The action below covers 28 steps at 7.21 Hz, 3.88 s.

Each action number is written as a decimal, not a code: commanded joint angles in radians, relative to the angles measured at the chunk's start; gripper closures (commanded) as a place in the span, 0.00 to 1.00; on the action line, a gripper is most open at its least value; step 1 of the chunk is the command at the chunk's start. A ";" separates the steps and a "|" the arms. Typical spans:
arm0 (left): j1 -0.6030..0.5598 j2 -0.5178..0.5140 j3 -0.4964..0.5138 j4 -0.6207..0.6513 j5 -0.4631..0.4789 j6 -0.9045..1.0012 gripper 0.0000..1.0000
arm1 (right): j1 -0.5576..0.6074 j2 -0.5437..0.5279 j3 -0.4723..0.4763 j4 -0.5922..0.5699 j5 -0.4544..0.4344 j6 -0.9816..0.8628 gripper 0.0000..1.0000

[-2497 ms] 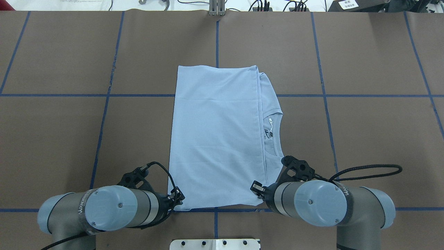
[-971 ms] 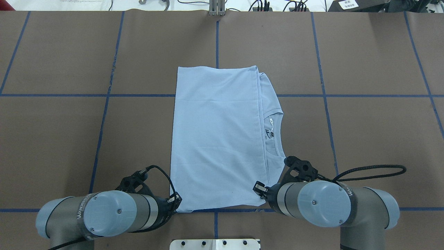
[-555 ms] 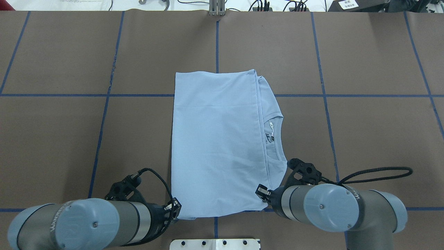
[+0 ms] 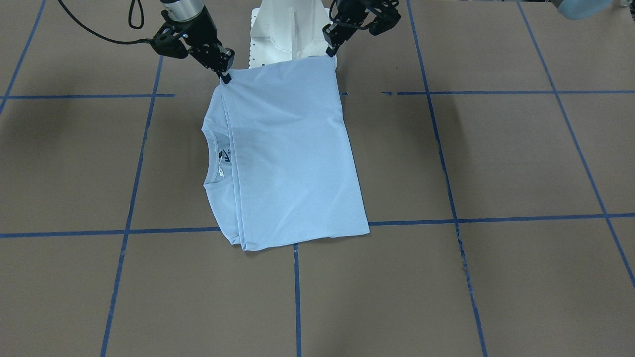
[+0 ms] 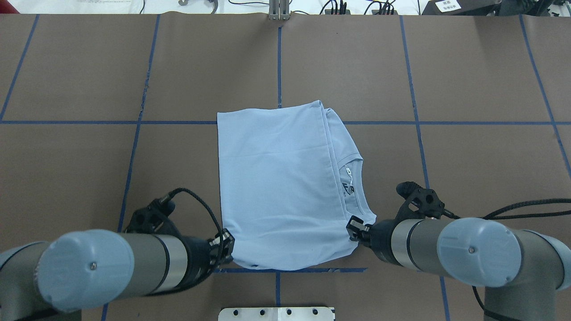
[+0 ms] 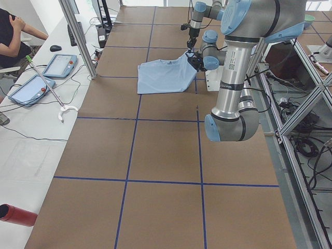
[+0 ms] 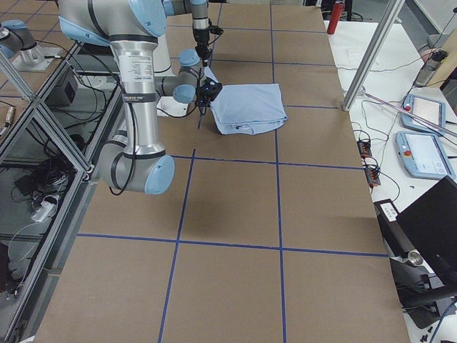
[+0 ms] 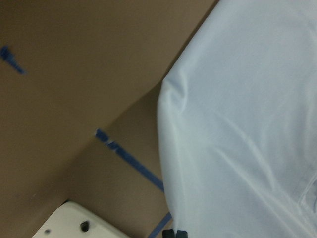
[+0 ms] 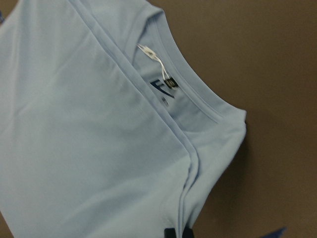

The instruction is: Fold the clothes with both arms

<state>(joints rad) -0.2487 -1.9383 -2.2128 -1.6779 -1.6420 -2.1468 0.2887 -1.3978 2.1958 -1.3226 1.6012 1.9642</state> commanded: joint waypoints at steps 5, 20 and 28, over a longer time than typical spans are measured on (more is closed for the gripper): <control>-0.358 -0.137 0.463 -0.214 -0.006 0.346 1.00 | 0.346 0.487 -0.609 -0.063 0.083 -0.205 1.00; -0.586 -0.189 0.593 -0.462 -0.140 0.571 0.39 | 0.311 0.548 -0.822 0.175 0.146 -0.502 1.00; -0.613 -0.079 0.457 -0.411 -0.144 0.753 0.41 | 0.633 0.608 -1.010 0.283 0.374 -0.623 1.00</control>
<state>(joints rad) -0.8483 -2.0579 -1.7214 -2.0917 -1.7827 -1.4864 0.8975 -0.7797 1.1542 -1.0324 1.9393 1.3479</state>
